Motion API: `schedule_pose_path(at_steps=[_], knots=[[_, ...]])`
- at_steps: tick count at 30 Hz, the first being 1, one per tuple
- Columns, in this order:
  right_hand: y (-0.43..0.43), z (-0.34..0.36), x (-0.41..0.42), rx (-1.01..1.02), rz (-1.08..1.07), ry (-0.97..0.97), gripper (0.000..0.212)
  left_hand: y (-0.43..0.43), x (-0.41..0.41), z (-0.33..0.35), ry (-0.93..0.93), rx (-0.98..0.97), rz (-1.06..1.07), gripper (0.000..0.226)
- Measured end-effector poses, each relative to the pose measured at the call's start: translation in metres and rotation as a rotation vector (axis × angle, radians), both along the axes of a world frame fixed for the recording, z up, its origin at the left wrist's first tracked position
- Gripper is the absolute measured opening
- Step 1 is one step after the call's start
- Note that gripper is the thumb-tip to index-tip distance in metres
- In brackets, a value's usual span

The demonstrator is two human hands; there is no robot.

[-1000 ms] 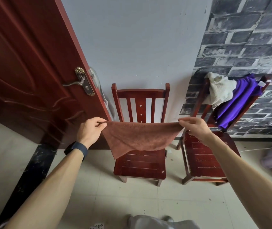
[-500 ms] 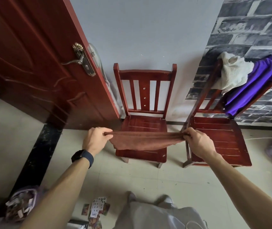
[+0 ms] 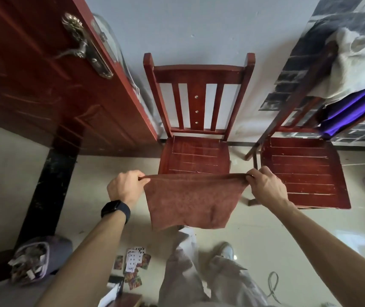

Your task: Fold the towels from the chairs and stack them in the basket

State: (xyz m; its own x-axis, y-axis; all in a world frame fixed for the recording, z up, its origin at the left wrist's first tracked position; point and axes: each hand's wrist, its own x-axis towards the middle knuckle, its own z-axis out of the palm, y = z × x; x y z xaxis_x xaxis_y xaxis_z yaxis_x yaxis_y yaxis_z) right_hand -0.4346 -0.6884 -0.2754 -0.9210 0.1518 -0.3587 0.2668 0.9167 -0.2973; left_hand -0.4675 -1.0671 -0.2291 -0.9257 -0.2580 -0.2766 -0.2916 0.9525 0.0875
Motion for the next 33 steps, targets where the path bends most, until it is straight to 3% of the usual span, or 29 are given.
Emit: schedule_pose_path(at_steps=[7,13,20,23,26,28,30,33], knots=[[-0.021,-0.097,-0.098,-0.015,-0.287,-0.118,0.028,0.009,-0.114,-0.111,-0.082,0.041,-0.106,0.027],[-0.034,-0.186,-0.168,-0.141,-0.557,-0.113,0.029,0.004,-0.189,-0.221,-0.146,0.235,0.043,0.024],[-0.042,-0.236,-0.222,-0.245,-0.646,0.035,0.025,0.006,-0.245,-0.288,-0.068,0.553,0.272,0.015],[-0.043,-0.244,-0.230,-0.260,-0.612,0.072,0.029,0.010,-0.253,-0.304,-0.009,0.582,0.243,0.011],[-0.044,-0.248,-0.221,-0.331,-0.529,-0.010,0.054,0.005,-0.251,-0.325,-0.121,0.649,0.194,0.044],[-0.047,-0.254,-0.198,-0.344,-0.552,-0.080,0.066,0.000,-0.233,-0.337,-0.197,0.634,0.156,0.054],[-0.049,-0.268,-0.159,-0.262,-0.592,-0.150,0.064,-0.004,-0.197,-0.345,-0.220,0.491,0.136,0.045],[-0.057,-0.292,-0.087,-0.165,-0.689,-0.308,0.048,-0.007,-0.127,-0.354,-0.261,0.408,0.282,0.032]])
